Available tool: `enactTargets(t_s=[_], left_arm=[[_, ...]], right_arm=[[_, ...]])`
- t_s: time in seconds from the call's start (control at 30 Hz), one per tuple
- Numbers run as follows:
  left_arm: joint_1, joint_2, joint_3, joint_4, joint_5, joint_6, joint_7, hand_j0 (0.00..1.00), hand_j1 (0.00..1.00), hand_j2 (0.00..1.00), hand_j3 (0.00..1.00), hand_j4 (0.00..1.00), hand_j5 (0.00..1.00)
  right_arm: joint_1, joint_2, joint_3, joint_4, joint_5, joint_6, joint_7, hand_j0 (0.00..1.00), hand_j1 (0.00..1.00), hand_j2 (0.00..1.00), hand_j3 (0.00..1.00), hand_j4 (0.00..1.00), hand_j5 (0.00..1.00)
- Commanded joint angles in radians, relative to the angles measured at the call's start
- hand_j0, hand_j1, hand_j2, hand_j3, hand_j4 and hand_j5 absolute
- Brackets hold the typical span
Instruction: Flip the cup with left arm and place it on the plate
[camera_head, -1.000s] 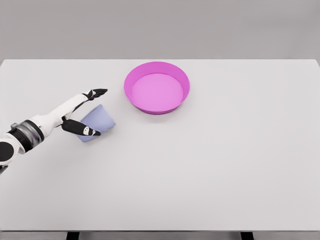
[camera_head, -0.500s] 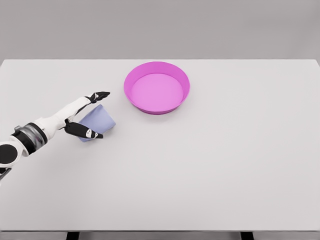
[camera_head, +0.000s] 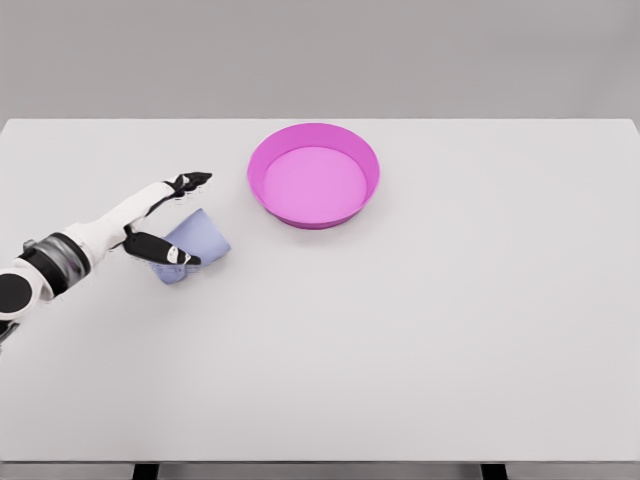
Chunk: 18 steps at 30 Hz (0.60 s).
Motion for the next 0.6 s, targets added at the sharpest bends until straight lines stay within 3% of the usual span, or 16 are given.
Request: enactTargets(t_s=[0.0,0.17,0.27,0.37,0.43,0.57], left_arm=[[-0.002,0.011,0.000,-0.001,0.041,-0.003,-0.003,1.00,1.00,1.00,1.00,1.00,1.00],[-0.054,0.028,-0.002,-0.001,0.121,-0.018,-0.008,1.00,1.00,1.00,1.00,1.00,1.00],[-0.100,0.037,-0.008,-0.001,0.129,0.014,-0.040,1.00,1.00,1.00,1.00,1.00,1.00],[-0.196,0.048,-0.063,-0.003,0.130,0.172,-0.097,1.00,1.00,1.00,1.00,1.00,1.00],[-0.230,0.056,-0.084,-0.001,0.187,0.175,-0.098,1.00,1.00,1.00,1.00,1.00,1.00],[-0.291,0.048,-0.157,-0.001,0.219,0.175,-0.098,1.00,1.00,1.00,1.00,1.00,1.00]], right_arm=[[0.000,0.000,0.000,0.000,0.000,0.000,0.000,1.00,1.00,1.00,1.00,1.00,1.00],[0.000,0.000,0.000,0.000,0.000,0.000,0.000,1.00,1.00,1.00,1.00,1.00,1.00],[0.000,0.000,0.000,0.000,0.000,0.000,-0.001,1.00,1.00,1.00,1.00,1.00,1.00],[0.002,0.000,0.000,0.000,0.000,-0.001,0.000,1.00,1.00,1.00,1.00,1.00,1.00],[0.000,0.000,0.000,0.000,0.000,0.000,0.000,1.00,1.00,1.00,1.00,1.00,1.00],[0.000,0.000,0.000,0.000,0.000,0.000,0.000,1.00,1.00,1.00,1.00,1.00,1.00]])
